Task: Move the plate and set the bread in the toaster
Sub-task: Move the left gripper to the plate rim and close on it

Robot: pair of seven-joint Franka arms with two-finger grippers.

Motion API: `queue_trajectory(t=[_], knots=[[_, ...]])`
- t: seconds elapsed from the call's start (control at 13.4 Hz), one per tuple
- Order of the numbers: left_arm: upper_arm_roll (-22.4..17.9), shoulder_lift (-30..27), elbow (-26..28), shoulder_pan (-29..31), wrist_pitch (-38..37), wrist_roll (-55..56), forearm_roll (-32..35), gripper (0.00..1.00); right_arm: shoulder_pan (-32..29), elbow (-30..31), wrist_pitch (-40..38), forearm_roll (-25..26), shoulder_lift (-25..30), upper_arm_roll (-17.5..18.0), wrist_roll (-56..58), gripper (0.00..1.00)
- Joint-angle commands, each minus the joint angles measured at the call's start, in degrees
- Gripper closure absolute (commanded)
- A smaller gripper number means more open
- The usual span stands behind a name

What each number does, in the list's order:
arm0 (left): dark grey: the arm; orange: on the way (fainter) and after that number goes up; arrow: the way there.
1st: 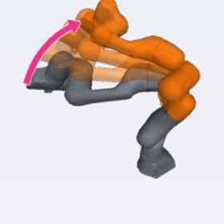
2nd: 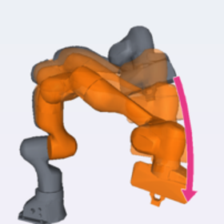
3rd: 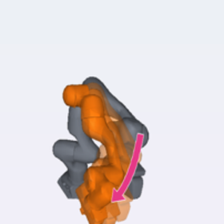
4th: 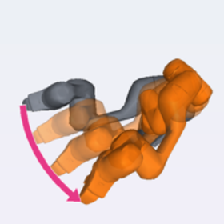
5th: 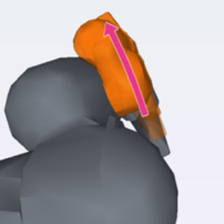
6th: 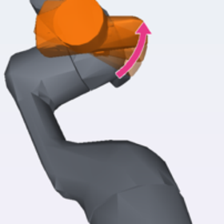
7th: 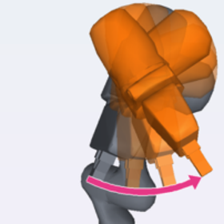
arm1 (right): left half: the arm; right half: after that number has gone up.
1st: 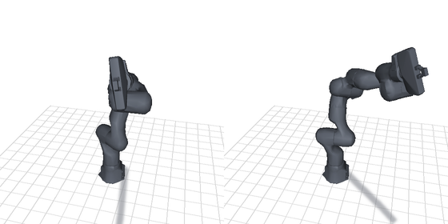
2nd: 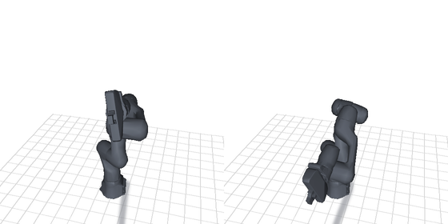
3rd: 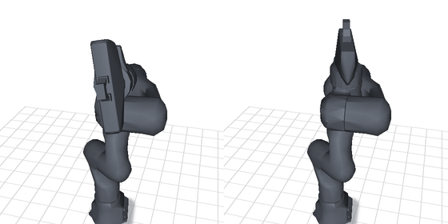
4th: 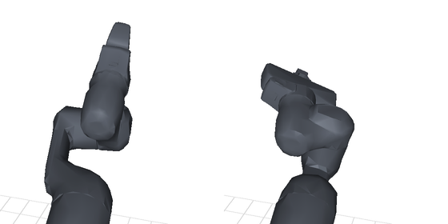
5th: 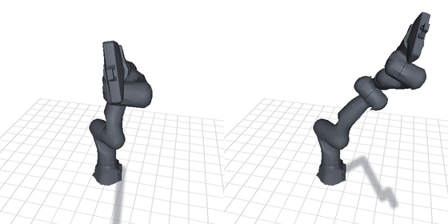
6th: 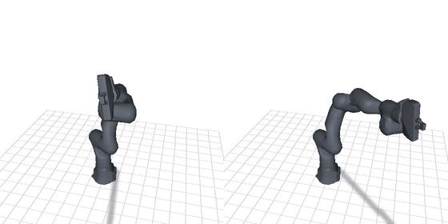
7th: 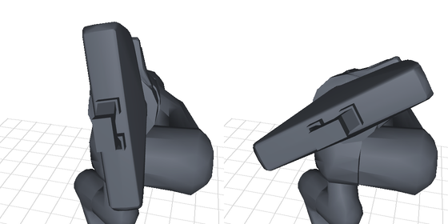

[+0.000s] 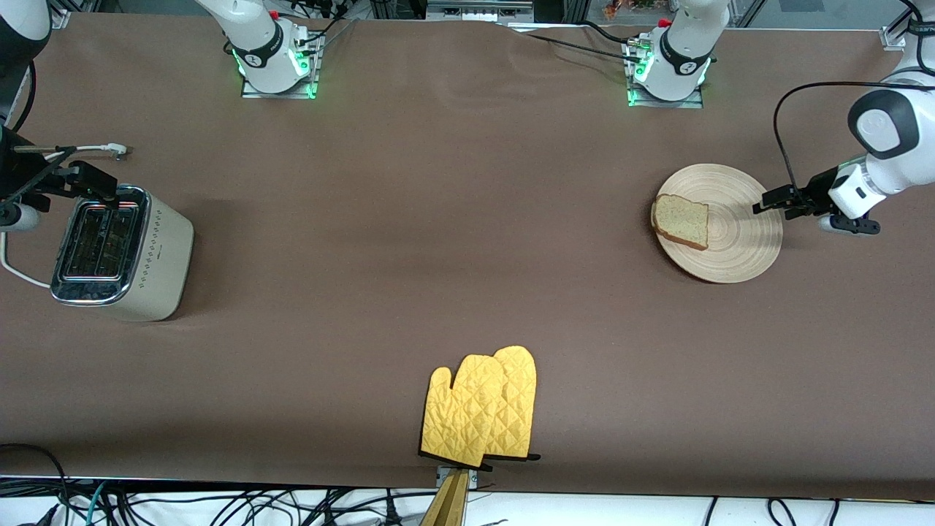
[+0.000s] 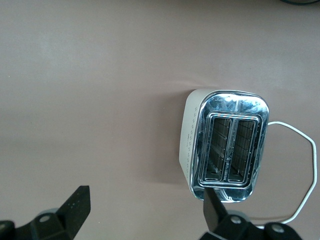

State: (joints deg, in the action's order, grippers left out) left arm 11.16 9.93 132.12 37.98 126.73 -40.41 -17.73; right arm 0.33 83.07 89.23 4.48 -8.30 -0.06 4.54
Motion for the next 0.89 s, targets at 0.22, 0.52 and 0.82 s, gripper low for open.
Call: queue_trajectory(t=[0.22,0.52,0.82], knots=[[1.3,19.8,-19.7,10.3,-15.1,-14.7,-1.5,0.00,-0.2,-1.4,-0.5,-0.3,-0.5,0.1,-0.6,0.00],[5.9,26.4,-22.4,14.8,-19.5,-16.5,-4.6,0.00,-0.2,-1.4,-0.5,-0.3,-0.5,0.2,-0.6,0.00],[6.2,27.4,-24.2,15.0,-24.2,-16.3,-5.4,0.02,-0.2,-1.4,-0.5,-0.3,-0.5,0.2,-0.6,0.00]])
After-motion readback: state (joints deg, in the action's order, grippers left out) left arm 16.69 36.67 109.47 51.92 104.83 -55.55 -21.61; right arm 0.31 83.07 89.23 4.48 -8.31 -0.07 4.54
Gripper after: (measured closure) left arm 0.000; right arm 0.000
